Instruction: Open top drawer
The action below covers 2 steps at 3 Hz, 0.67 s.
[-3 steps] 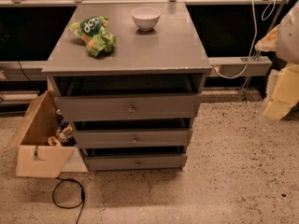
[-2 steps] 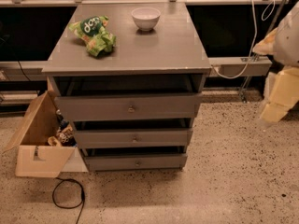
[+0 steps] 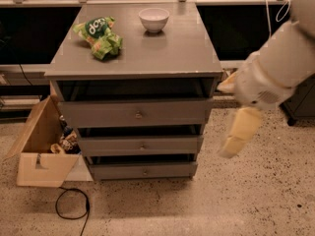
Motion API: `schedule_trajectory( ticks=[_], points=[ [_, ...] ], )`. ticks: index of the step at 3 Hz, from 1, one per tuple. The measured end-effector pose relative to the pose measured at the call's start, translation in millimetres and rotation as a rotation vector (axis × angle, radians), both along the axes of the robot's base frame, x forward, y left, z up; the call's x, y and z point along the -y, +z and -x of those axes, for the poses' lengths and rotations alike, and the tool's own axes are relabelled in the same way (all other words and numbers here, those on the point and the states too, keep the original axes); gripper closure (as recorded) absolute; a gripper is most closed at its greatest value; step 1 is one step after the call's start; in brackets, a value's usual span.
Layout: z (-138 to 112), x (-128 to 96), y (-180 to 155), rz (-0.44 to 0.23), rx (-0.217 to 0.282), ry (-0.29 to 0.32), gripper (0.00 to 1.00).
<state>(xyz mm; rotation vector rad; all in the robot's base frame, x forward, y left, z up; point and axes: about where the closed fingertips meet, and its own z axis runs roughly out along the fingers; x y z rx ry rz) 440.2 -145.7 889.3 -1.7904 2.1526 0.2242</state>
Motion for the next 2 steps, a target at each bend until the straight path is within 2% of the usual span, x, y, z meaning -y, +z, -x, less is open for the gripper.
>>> schedule_trajectory(
  ticks=[1, 2],
  points=[
    [-22, -66, -57, -0.118, -0.020, 0.054, 0.00],
    [-41, -74, -54, -0.146, 0.046, 0.032, 0.00]
  ],
)
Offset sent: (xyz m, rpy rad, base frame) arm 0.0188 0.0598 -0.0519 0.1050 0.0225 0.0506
